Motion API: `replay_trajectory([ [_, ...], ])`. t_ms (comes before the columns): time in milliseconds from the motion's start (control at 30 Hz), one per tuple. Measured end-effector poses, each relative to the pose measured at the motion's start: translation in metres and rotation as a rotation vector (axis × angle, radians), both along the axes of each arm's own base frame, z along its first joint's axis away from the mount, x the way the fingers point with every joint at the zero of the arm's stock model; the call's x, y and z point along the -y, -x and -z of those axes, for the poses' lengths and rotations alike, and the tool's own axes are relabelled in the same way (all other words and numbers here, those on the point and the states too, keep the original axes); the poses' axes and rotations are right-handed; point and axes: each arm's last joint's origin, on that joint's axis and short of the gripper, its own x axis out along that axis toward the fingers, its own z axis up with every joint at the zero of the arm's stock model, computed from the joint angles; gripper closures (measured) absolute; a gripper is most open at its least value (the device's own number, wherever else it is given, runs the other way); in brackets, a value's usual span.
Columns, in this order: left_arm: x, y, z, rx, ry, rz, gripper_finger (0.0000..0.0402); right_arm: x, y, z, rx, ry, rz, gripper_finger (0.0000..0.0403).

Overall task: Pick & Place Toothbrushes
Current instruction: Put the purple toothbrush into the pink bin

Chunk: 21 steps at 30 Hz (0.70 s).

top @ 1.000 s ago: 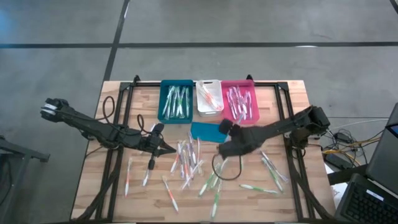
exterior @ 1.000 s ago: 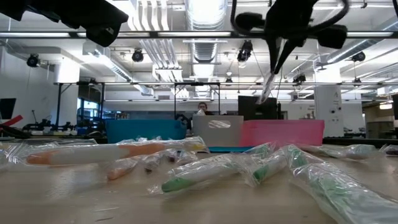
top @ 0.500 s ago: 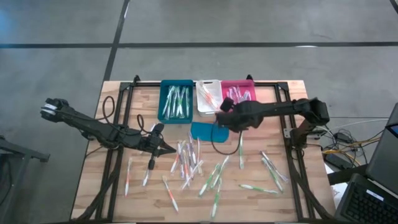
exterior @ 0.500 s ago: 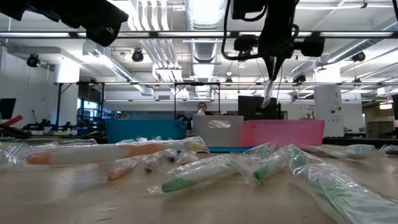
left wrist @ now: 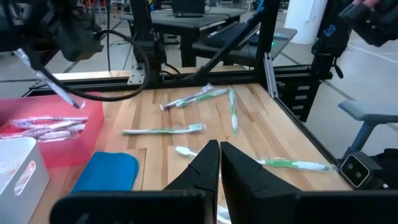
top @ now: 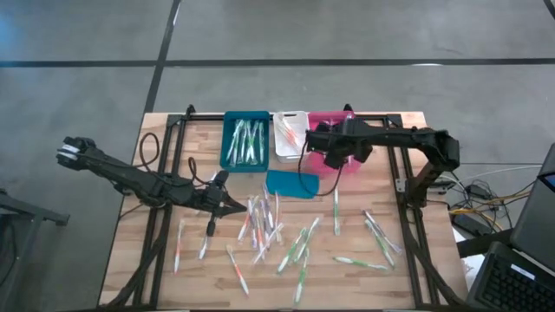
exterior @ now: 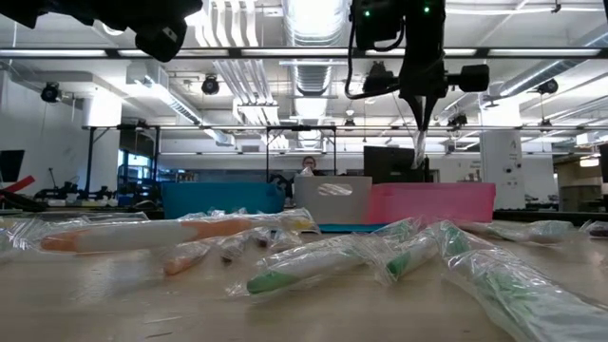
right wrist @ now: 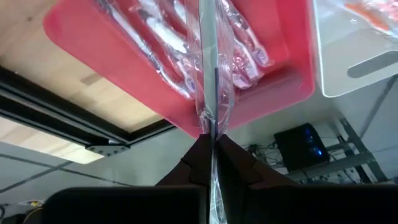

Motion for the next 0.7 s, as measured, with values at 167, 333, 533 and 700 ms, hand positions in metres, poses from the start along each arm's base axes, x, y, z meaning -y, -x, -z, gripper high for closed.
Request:
replay_trajectory([
  [167,0.000,0.000,0.000,0.003,-0.011,0.001,0.0382,0.017,0.002,0.000,0.014,-0.043,-0.012,0.0394],
  [333,0.000,0.000,0.000,0.008,-0.048,0.007,0.0383,0.036,0.000,0.000,0.079,-0.102,-0.034,0.0394],
  [533,0.000,0.000,0.000,0.023,-0.144,0.020,0.0381,0.054,0.003,0.002,0.132,-0.185,-0.057,0.0394],
  [700,0.000,0.000,-0.001,0.058,-0.295,0.040,0.0383,0.068,0.009,0.003,0.151,-0.189,-0.026,0.0394],
])
